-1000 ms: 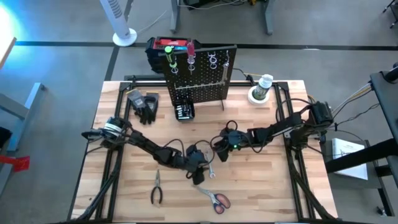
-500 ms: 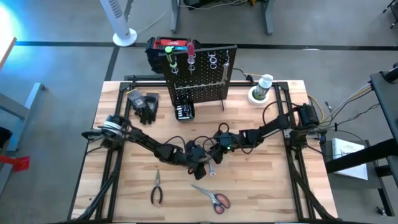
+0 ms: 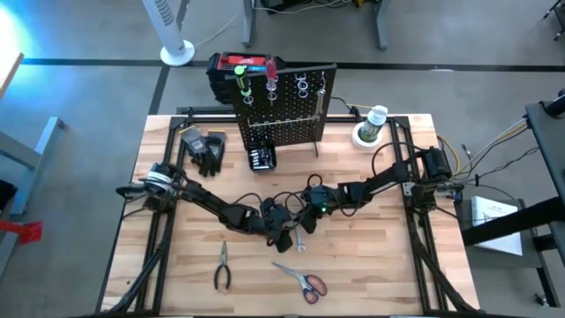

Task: Hang tools onto peg board
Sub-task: Hang the combination wrench on the pegboard

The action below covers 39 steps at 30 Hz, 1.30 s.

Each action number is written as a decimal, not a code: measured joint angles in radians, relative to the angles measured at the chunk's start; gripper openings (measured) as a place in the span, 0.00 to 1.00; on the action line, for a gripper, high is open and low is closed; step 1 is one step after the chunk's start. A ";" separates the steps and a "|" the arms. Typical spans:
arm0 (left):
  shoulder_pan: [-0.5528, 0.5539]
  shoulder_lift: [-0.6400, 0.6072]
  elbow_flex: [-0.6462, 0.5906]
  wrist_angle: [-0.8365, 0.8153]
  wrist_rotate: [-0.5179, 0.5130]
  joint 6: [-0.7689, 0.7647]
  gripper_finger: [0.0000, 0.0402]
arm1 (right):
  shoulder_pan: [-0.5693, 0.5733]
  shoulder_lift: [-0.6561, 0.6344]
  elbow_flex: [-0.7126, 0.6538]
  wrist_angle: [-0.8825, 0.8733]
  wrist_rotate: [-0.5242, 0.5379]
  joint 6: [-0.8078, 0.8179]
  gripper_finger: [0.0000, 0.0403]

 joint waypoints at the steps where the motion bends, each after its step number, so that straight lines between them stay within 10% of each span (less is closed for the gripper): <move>1: 0.001 0.000 -0.001 0.001 -0.001 0.000 0.39 | 0.000 0.000 0.002 -0.002 -0.003 -0.002 0.28; 19: 0.007 0.056 0.000 0.067 -0.065 -0.008 0.39 | -0.014 -0.004 0.015 -0.048 0.151 -0.007 0.25; 39: 0.011 0.061 0.000 0.081 -0.069 -0.007 0.39 | 0.003 -0.004 0.018 -0.045 0.081 0.000 0.18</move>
